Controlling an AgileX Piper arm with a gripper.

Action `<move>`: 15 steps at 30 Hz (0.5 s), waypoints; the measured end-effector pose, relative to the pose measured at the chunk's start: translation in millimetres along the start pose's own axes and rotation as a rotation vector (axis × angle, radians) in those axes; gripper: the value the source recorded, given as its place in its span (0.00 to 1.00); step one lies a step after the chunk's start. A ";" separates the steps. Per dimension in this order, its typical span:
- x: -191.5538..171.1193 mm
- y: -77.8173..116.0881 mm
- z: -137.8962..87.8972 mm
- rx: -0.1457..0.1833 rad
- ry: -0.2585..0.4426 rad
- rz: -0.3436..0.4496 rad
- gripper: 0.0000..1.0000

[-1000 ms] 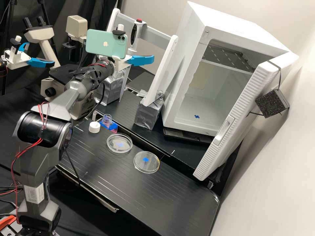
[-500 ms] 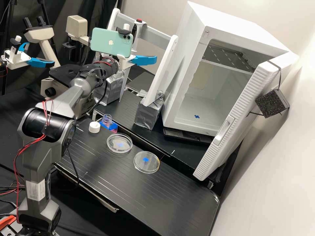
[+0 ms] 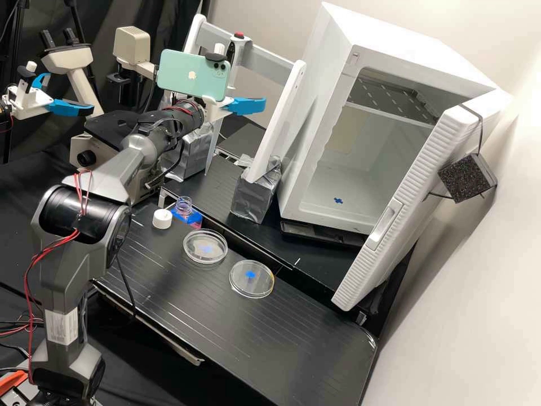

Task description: Use the pipette

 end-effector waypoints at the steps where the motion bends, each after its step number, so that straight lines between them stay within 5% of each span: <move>1: 0.0 0.0 0.1 0.002 -0.001 0.000 0.00; 15: 0.0 -0.8 1.0 -0.007 -0.011 -0.009 0.00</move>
